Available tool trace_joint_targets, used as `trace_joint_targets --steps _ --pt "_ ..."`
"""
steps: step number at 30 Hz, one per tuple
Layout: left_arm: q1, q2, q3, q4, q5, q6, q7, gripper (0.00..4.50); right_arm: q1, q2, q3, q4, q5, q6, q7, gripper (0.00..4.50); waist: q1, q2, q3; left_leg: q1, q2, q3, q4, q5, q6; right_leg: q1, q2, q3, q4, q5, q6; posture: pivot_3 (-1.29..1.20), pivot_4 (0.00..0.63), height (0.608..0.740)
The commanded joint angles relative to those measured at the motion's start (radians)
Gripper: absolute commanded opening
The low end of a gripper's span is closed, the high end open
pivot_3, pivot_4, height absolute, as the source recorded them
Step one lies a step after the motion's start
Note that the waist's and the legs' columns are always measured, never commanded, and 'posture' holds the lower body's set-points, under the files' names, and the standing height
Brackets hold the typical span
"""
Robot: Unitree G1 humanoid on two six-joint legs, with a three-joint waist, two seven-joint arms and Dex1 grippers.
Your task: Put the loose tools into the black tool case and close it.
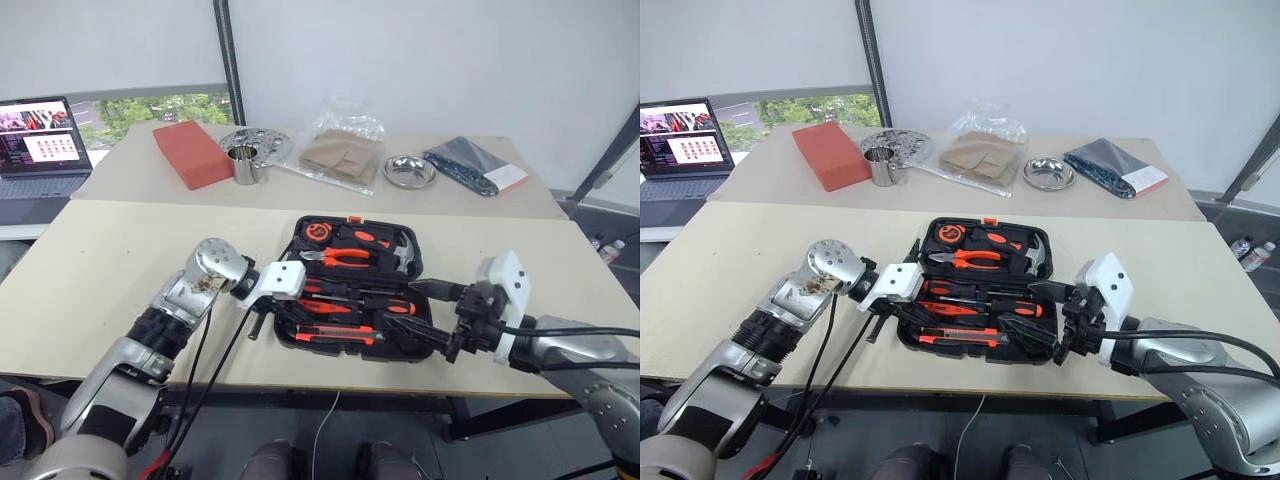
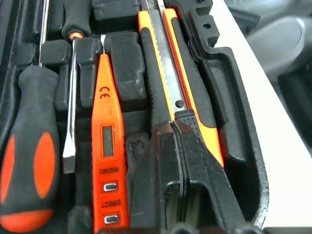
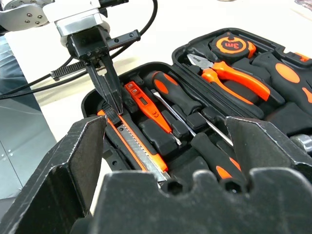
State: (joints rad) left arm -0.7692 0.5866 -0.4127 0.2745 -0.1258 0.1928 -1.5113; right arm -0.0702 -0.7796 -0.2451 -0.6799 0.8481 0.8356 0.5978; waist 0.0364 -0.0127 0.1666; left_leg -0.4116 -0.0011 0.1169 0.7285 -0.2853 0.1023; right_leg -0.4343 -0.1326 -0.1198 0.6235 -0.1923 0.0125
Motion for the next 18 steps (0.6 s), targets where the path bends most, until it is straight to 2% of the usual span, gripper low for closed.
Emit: trace_joint_targets --steps 1,2,6,11,13,14,15,18 --pt "-0.009 -0.01 0.086 -0.066 -0.116 0.126 -0.013 0.04 0.059 -0.043 -0.084 -0.041 0.019 0.012 0.009 4.5 0.002 0.0 0.0 -0.002 0.0 0.0 0.0 0.0 0.0 -0.002 0.0 0.0 0.0 0.0 0.0 0.0 0.15 0.734" --pt "-0.016 -0.01 0.11 -0.072 -0.138 0.159 -0.003 0.04 0.084 -0.055 -0.1 -0.048 0.017 0.013 0.017 4.5 0.005 0.0 0.0 -0.004 0.0 0.0 0.0 0.0 0.0 -0.003 0.0 0.0 0.001 0.0 0.0 0.0 0.15 0.734" --pt "-0.046 0.024 0.249 -0.096 -0.254 0.265 0.02 1.09 0.275 -0.105 -0.283 -0.049 -0.005 0.011 0.085 4.5 0.005 -0.001 0.001 -0.007 -0.001 -0.001 0.001 0.0 0.0 -0.004 0.002 -0.001 0.0 -0.001 0.001 0.0 0.15 0.734" --pt "-0.03 0.092 0.288 -0.154 -0.311 0.352 -0.016 2.95 0.442 -0.096 -0.466 -0.021 -0.04 -0.008 0.131 4.5 0.001 -0.001 0.0 -0.004 -0.001 0.0 0.001 0.0 0.0 -0.001 0.003 0.0 0.0 -0.002 0.003 0.0 0.15 0.734" --pt "-0.029 0.087 0.299 -0.181 -0.335 0.374 -0.003 3.87 0.482 -0.091 -0.5 0.003 -0.075 -0.022 0.137 4.5 0.002 -0.001 0.001 -0.003 -0.001 0.0 0.001 0.0 0.0 0.0 0.003 0.0 0.0 -0.005 0.008 0.0 0.15 0.734" --pt "-0.028 0.083 0.298 -0.195 -0.342 0.382 0.005 4.17 0.491 -0.088 -0.504 0.015 -0.088 -0.028 0.138 4.5 0.002 -0.001 0.001 -0.003 -0.001 0.0 0.001 0.0 0.0 -0.001 0.003 0.001 0.0 -0.006 0.01 0.0 0.15 0.734" --pt "-0.027 0.076 0.294 -0.21 -0.345 0.384 0.015 4.39 0.485 -0.087 -0.497 0.028 -0.094 -0.032 0.134 4.5 0.002 -0.001 0.001 -0.003 -0.001 -0.001 0.001 0.0 0.0 0.0 0.002 0.001 0.0 -0.006 0.01 0.0 0.15 0.734" --pt "-0.018 0.058 0.278 -0.246 -0.344 0.382 0.038 4.39 0.433 -0.089 -0.435 0.061 -0.114 -0.045 0.117 4.5 0.002 -0.001 0.001 -0.003 -0.001 -0.001 0.001 0.0 0.0 0.0 0.002 0.004 0.0 -0.005 0.009 0.0 0.15 0.734"
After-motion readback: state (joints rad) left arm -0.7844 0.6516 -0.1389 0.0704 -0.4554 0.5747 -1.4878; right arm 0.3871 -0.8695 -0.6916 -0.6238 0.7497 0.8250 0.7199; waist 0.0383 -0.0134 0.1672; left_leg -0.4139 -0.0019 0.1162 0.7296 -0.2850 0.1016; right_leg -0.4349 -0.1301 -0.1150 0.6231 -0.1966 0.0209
